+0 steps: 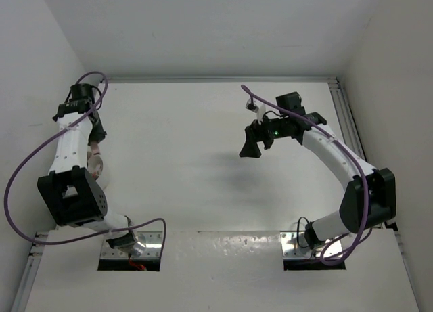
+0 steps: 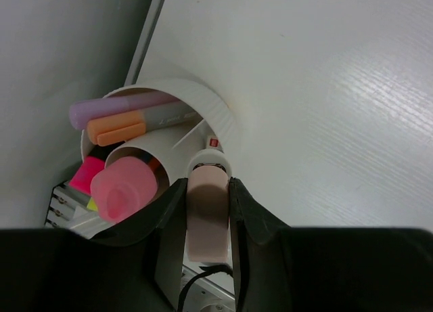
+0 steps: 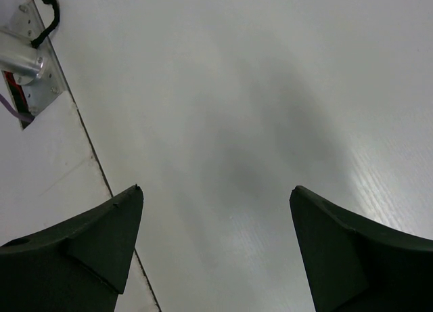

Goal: Sort the stationery into containers
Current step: Place the stapler in the storage box.

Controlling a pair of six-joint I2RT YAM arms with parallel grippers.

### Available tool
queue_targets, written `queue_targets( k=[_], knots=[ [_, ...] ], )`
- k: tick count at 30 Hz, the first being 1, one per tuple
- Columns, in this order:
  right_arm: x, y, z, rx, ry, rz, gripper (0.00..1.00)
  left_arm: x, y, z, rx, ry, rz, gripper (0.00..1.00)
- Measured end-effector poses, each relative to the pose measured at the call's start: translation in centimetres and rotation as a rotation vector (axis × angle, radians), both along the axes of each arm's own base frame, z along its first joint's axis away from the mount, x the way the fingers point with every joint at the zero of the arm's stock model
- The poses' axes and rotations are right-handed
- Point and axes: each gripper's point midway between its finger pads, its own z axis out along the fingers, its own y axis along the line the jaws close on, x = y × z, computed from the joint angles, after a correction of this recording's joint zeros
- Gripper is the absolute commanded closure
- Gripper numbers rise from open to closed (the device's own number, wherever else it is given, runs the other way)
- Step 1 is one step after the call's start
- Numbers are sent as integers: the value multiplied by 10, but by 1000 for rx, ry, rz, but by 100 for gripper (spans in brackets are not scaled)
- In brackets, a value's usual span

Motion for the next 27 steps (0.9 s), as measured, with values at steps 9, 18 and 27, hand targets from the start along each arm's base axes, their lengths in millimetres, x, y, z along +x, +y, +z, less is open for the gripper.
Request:
queue_targets(
  k=[9,18,27],
  knots=[
    [-3,1,-1,-22,0,9,12,-27,21,-27,23,64,38,100],
    [-3,4,-3,-29,7,20,12,-27,28,-36,31,45,12,100],
    [-4,4,-4,-33,3,28,12,-19,26,-40,22,12,-24,100]
  ],
)
